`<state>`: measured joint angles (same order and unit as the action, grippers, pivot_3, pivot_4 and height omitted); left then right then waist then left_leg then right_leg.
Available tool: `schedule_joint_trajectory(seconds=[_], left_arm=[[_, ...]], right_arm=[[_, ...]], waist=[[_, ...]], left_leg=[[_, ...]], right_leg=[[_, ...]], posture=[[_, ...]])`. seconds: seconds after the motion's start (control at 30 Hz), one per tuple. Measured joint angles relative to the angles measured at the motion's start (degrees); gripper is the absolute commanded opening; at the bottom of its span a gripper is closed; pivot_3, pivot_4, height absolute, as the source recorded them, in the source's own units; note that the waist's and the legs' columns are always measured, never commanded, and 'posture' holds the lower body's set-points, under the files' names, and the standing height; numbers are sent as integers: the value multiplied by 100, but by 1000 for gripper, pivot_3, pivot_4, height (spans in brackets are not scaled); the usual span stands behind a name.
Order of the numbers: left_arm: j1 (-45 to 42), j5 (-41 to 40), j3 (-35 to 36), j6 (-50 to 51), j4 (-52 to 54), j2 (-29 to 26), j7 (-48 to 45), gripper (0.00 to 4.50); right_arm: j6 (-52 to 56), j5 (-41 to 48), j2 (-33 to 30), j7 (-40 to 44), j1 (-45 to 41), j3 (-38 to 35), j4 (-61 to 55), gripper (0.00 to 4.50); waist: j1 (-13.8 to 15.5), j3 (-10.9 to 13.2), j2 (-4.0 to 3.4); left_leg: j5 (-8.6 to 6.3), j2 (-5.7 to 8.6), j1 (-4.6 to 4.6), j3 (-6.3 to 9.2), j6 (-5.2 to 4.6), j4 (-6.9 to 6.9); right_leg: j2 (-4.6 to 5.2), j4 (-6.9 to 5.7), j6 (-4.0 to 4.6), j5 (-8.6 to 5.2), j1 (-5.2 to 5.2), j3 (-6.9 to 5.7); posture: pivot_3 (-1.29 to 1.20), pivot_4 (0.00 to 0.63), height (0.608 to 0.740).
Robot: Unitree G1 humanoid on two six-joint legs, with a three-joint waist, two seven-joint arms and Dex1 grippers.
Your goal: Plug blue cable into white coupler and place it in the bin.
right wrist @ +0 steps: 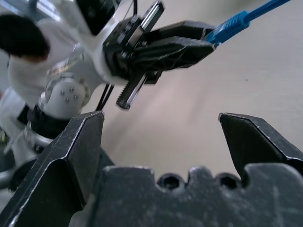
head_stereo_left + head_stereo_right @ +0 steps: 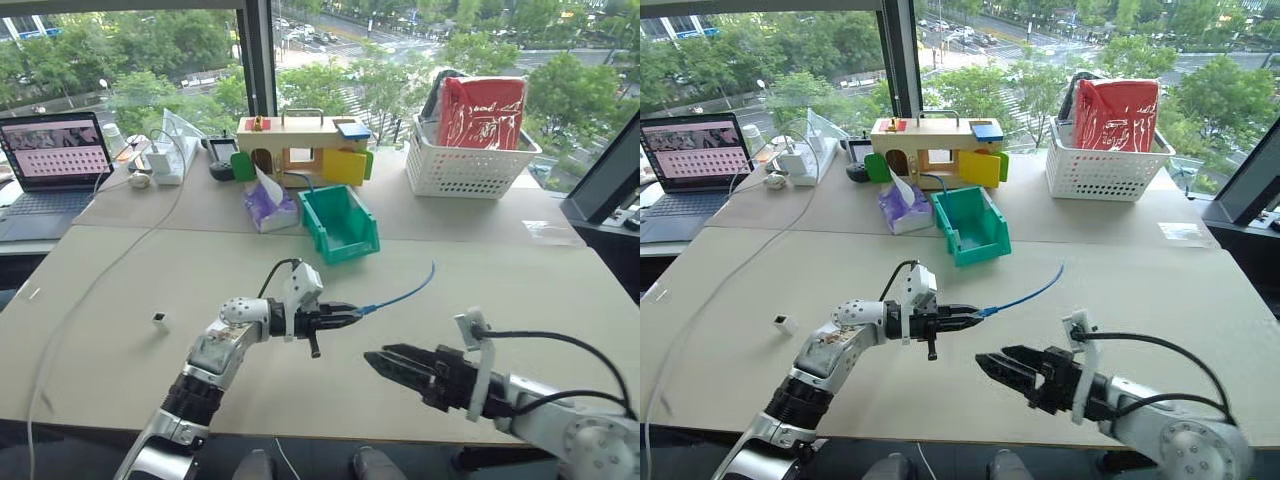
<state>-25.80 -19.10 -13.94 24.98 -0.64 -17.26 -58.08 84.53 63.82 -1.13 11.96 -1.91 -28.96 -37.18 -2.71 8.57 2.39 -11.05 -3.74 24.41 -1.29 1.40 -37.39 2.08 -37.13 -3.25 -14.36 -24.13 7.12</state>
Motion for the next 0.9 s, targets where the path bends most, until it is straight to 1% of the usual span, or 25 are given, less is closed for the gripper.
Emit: schedule_joint_trajectory(seconds=[0.03,0.13,0.33,0.53,0.7,0.9], left_arm=[[46,-31,-49,82,121,-4,-3,73],[138,-51,-103,204,311,-41,43,73],[140,-49,-98,273,367,-102,150,73],[233,-49,-190,283,488,-84,241,73],[242,-49,-214,282,516,-98,274,73],[248,-49,-241,282,530,-106,288,73]], right_arm=[[-35,-17,266,-378,2,-43,105,4500],[-144,212,583,-1230,4,-123,233,4500],[-456,955,577,-2127,77,44,409,4500],[-1668,1998,562,-3043,-78,175,648,4500],[-2324,2705,175,-3508,51,759,673,4500],[-2901,3125,-336,-3775,257,1276,675,4500]], waist=[[-6,0,-2],[-3,1,-3],[-9,1,-3],[-70,1,-3],[-121,1,-3],[-121,1,-3]], left_leg=[[0,0,1,1,0,0],[0,2,8,0,0,0],[0,2,6,0,0,3],[0,1,5,1,0,6],[0,1,7,2,0,12],[0,1,7,2,-1,13]], right_leg=[[0,1,1,1,-1,0],[4,5,9,6,-2,-1],[4,6,9,4,-2,-2],[4,6,2,-1,-2,-2],[4,11,7,1,-2,-2],[4,12,9,0,-2,-2]], posture=[[0,150,731],[0,150,731],[0,150,731],[0,150,731],[0,150,731],[0,150,731]])
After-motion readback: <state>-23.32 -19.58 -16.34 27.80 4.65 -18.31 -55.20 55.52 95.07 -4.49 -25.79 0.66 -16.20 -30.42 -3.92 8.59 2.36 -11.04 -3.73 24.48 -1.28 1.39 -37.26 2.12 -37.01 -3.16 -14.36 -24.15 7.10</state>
